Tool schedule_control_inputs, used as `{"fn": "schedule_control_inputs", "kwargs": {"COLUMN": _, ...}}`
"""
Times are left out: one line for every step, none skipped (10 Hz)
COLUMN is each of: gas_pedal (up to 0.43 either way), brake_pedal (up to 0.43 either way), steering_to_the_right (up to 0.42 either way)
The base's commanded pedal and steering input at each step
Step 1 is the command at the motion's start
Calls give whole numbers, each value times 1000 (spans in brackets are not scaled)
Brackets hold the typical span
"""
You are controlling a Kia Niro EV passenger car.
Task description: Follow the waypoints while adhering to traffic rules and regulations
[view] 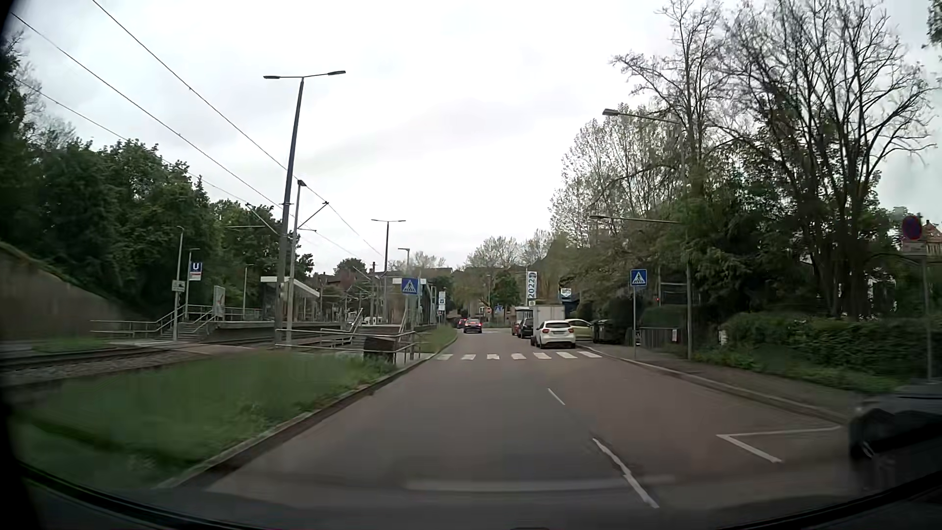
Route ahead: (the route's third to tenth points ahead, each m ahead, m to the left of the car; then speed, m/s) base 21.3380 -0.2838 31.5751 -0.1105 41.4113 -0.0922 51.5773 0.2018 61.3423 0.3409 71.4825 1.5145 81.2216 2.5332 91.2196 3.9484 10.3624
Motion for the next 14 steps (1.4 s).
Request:
{"fn": "schedule_control_inputs", "kwargs": {"gas_pedal": 98, "brake_pedal": 0, "steering_to_the_right": 0}}
{"fn": "schedule_control_inputs", "kwargs": {"gas_pedal": 98, "brake_pedal": 0, "steering_to_the_right": 0}}
{"fn": "schedule_control_inputs", "kwargs": {"gas_pedal": 98, "brake_pedal": 0, "steering_to_the_right": 0}}
{"fn": "schedule_control_inputs", "kwargs": {"gas_pedal": 98, "brake_pedal": 0, "steering_to_the_right": 0}}
{"fn": "schedule_control_inputs", "kwargs": {"gas_pedal": 98, "brake_pedal": 0, "steering_to_the_right": 0}}
{"fn": "schedule_control_inputs", "kwargs": {"gas_pedal": 98, "brake_pedal": 0, "steering_to_the_right": 0}}
{"fn": "schedule_control_inputs", "kwargs": {"gas_pedal": 98, "brake_pedal": 0, "steering_to_the_right": 0}}
{"fn": "schedule_control_inputs", "kwargs": {"gas_pedal": 110, "brake_pedal": 0, "steering_to_the_right": 0}}
{"fn": "schedule_control_inputs", "kwargs": {"gas_pedal": 118, "brake_pedal": 0, "steering_to_the_right": 0}}
{"fn": "schedule_control_inputs", "kwargs": {"gas_pedal": 118, "brake_pedal": 0, "steering_to_the_right": 0}}
{"fn": "schedule_control_inputs", "kwargs": {"gas_pedal": 118, "brake_pedal": 0, "steering_to_the_right": 0}}
{"fn": "schedule_control_inputs", "kwargs": {"gas_pedal": 130, "brake_pedal": 0, "steering_to_the_right": 0}}
{"fn": "schedule_control_inputs", "kwargs": {"gas_pedal": 130, "brake_pedal": 0, "steering_to_the_right": 0}}
{"fn": "schedule_control_inputs", "kwargs": {"gas_pedal": 130, "brake_pedal": 0, "steering_to_the_right": -2}}
